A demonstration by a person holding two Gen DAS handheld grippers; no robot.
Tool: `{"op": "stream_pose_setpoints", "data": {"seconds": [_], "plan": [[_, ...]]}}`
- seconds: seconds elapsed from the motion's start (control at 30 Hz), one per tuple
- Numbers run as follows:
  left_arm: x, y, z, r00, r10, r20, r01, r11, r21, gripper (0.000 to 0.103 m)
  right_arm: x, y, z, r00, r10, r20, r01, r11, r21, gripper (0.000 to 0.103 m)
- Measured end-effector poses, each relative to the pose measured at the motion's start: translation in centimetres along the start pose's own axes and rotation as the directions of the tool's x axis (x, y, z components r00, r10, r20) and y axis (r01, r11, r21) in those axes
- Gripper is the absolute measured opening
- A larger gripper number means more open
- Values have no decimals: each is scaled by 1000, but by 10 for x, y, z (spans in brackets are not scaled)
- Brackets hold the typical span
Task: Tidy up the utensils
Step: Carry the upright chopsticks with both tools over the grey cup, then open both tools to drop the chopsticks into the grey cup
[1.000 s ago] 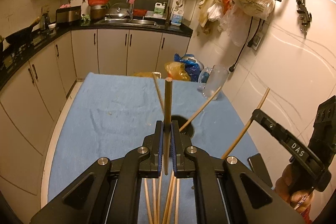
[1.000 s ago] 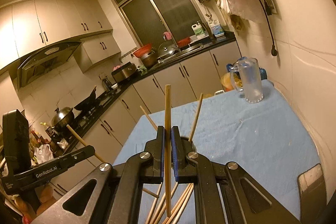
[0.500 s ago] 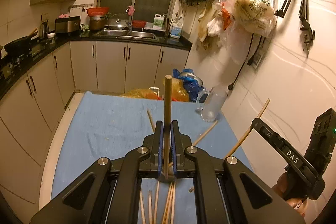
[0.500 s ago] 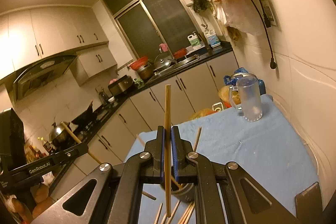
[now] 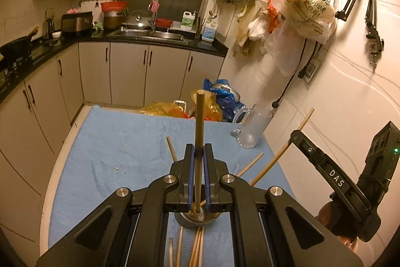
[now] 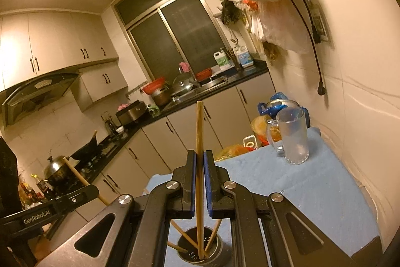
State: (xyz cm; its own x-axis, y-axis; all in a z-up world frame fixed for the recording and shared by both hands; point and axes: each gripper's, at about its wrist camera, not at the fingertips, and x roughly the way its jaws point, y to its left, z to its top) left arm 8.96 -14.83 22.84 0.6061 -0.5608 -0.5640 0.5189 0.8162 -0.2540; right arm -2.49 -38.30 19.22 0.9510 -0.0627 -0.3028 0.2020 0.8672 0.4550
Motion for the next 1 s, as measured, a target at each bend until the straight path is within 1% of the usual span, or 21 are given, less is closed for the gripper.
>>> {"op": "stream_pose_setpoints", "data": {"seconds": [0.27,0.6,0.83,1.0], "plan": [[29,11,-19,998,7,-60,-8,1000,-18,6,24,-8,-24,997,-11,-74,11,1000,-2,7],[49,21,-34,994,13,-107,-16,1000,-27,6,47,-13,-48,986,-21,-164,20,1000,-11,7],[59,25,-39,991,5,-132,-8,1000,-23,6,58,-18,-57,980,-30,-196,29,1000,-8,7],[64,25,-38,991,12,-134,-16,999,-32,6,62,-20,-61,977,-32,-211,31,999,-11,7]]}}
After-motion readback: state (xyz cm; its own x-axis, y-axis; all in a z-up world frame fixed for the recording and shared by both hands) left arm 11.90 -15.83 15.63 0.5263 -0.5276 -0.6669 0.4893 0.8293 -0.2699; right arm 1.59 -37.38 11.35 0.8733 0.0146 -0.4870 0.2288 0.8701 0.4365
